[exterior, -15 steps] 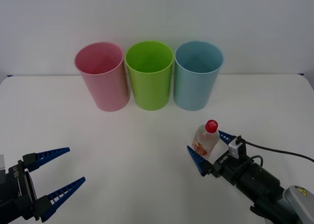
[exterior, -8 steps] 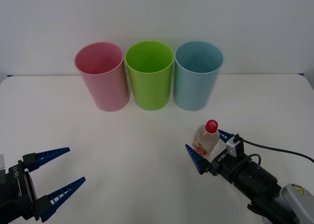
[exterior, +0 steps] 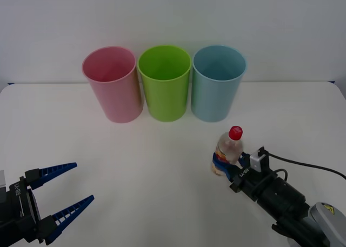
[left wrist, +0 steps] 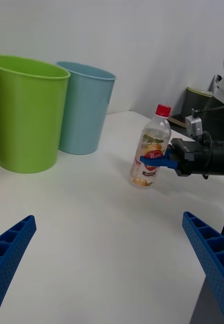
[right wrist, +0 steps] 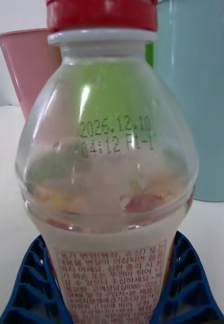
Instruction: Put cans in the blue bin and PET bottles in the pink bin and trash in the green bin.
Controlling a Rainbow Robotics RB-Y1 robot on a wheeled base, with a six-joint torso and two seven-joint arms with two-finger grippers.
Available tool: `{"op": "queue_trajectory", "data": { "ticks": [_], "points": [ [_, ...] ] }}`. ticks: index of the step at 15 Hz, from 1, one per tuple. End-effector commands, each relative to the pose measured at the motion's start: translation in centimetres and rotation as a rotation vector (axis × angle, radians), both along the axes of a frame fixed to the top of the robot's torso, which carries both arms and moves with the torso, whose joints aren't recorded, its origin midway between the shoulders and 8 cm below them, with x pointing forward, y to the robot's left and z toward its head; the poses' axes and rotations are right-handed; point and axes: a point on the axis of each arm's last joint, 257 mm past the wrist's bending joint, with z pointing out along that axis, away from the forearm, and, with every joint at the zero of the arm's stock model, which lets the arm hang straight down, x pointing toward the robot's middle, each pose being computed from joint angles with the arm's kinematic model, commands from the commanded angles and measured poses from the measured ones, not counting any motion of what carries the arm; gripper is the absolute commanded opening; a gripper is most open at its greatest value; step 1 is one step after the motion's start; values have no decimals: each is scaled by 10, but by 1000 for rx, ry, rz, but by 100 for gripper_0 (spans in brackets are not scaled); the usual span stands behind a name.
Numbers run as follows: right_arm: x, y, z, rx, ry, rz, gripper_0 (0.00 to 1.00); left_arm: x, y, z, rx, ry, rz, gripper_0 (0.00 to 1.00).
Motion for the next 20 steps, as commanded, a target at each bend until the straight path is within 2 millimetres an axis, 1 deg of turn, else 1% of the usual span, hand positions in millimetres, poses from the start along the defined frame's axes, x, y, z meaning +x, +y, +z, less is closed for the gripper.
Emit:
{"op": "queue_trajectory", "data": {
  "ticks": [1, 5, 8, 10, 12, 16, 17, 19, 20],
  "points": [
    [0, 0, 1, 1, -5, 0, 0, 0, 0, 0, 0, 0, 0, 100],
    [-3, 1, 4, 19, -13, 8, 0, 0, 0, 0, 0, 0, 0, 100],
    [-3, -12, 23, 34, -56, 14, 0, 0, 0, 0, 0, 0, 0, 100],
    [-5, -25, 45, 40, -103, 25, 0, 0, 0, 0, 0, 0, 0, 100],
    [-15, -30, 72, 27, -138, 60, 0, 0, 0, 0, 0, 0, 0, 100],
    [-52, -27, 124, 53, -152, 143, 0, 0, 0, 0, 0, 0, 0, 100],
    [-62, -26, 141, 52, -165, 159, 0, 0, 0, 0, 0, 0, 0, 100],
    [-68, -23, 168, 57, -190, 177, 0, 0, 0, 0, 0, 0, 0, 100],
    [-72, -18, 187, 79, -202, 193, 0, 0, 0, 0, 0, 0, 0, 100]
  ]
}}
